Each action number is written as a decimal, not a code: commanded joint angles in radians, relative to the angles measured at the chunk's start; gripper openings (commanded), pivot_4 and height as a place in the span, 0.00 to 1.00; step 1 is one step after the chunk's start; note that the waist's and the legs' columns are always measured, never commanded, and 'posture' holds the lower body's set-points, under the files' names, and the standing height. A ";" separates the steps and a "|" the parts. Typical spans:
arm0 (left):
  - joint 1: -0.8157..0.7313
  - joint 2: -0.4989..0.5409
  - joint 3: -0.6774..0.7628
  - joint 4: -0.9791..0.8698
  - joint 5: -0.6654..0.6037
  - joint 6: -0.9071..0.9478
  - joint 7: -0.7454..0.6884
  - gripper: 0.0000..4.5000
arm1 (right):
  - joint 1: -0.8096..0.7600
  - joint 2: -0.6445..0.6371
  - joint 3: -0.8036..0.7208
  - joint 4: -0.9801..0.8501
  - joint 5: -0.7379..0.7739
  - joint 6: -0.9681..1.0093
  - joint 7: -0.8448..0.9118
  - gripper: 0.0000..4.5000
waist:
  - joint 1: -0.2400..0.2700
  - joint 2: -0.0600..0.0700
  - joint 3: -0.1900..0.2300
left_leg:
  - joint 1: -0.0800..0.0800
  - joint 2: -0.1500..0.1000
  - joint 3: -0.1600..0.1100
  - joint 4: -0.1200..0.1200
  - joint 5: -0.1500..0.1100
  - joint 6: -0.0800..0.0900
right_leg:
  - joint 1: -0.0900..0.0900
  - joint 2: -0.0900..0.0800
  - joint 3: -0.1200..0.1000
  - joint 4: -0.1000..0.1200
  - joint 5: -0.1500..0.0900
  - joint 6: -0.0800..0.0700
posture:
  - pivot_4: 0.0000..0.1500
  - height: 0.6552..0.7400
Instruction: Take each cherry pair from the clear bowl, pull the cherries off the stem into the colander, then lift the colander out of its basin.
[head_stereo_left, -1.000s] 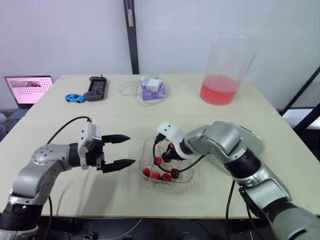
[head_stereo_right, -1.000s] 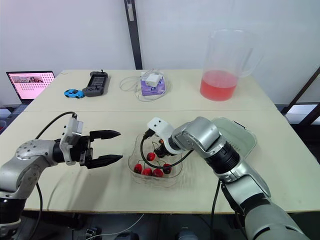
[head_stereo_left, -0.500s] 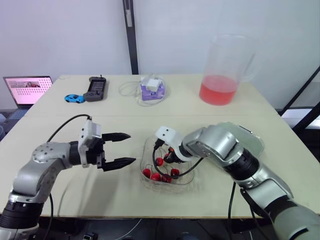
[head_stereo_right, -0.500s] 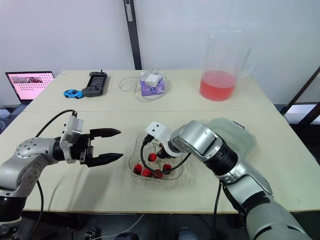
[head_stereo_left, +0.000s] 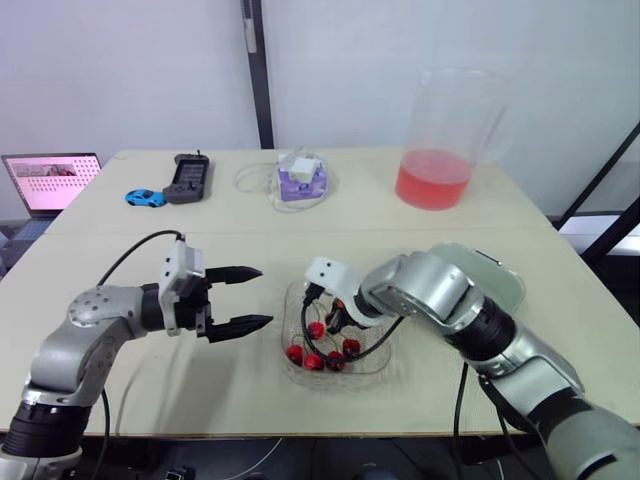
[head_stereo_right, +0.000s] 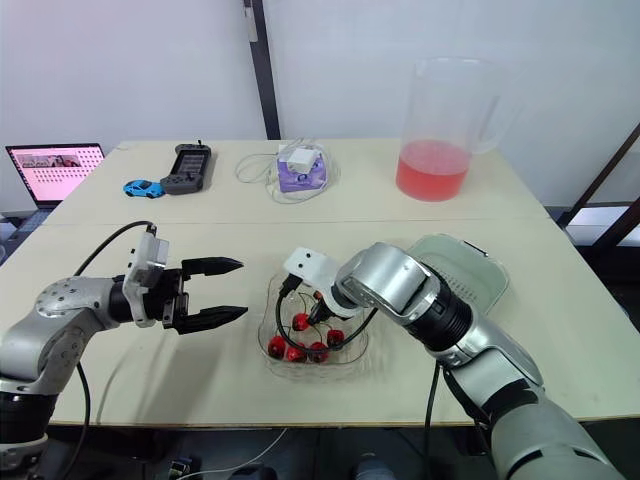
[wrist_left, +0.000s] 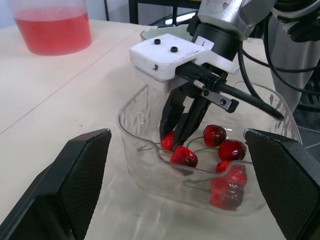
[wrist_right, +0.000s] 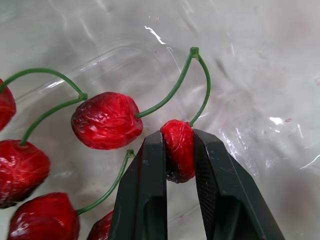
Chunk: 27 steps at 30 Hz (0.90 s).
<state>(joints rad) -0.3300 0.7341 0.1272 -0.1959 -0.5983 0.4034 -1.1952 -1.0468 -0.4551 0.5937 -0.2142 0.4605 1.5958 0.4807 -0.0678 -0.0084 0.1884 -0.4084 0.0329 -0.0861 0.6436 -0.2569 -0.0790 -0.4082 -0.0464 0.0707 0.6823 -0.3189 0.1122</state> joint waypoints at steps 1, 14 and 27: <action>-0.024 -0.004 -0.002 0.001 -0.012 -0.007 -0.004 1.00 | -0.043 -0.035 -0.083 -0.095 0.057 0.019 0.043 0.11 | 0.000 0.000 0.000 | 0.000 0.000 0.000 0.000 0.000 0.000 | 0.000 0.000 0.000 0.000 0.000 0.000 | 1.00 0.92; -0.240 -0.126 0.045 0.075 -0.237 0.267 0.128 1.00 | 0.141 -0.205 -0.254 -0.424 -0.121 -0.553 0.014 0.11 | 0.005 -0.001 0.000 | -0.001 0.000 0.000 0.001 0.000 0.000 | 0.000 0.000 0.000 0.000 0.000 0.000 | 1.00 0.92; -0.447 -0.332 0.066 0.124 -0.287 0.320 0.412 1.00 | 0.317 -0.131 -0.159 -0.440 -0.566 -0.790 -0.243 0.11 | 0.009 -0.001 0.000 | -0.001 -0.001 0.000 0.001 0.000 0.000 | 0.000 0.000 0.000 0.000 0.000 0.000 | 1.00 0.92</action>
<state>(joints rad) -0.7562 0.4066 0.1760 -0.0656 -0.8832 0.7369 -0.8074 -0.7206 -0.6005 0.4492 -0.6145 -0.0598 0.8245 0.2612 -0.0588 -0.0092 0.1887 -0.4088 0.0324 -0.0865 0.6449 -0.2566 -0.0795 -0.4077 -0.0466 0.0707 0.6824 -0.3190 0.1125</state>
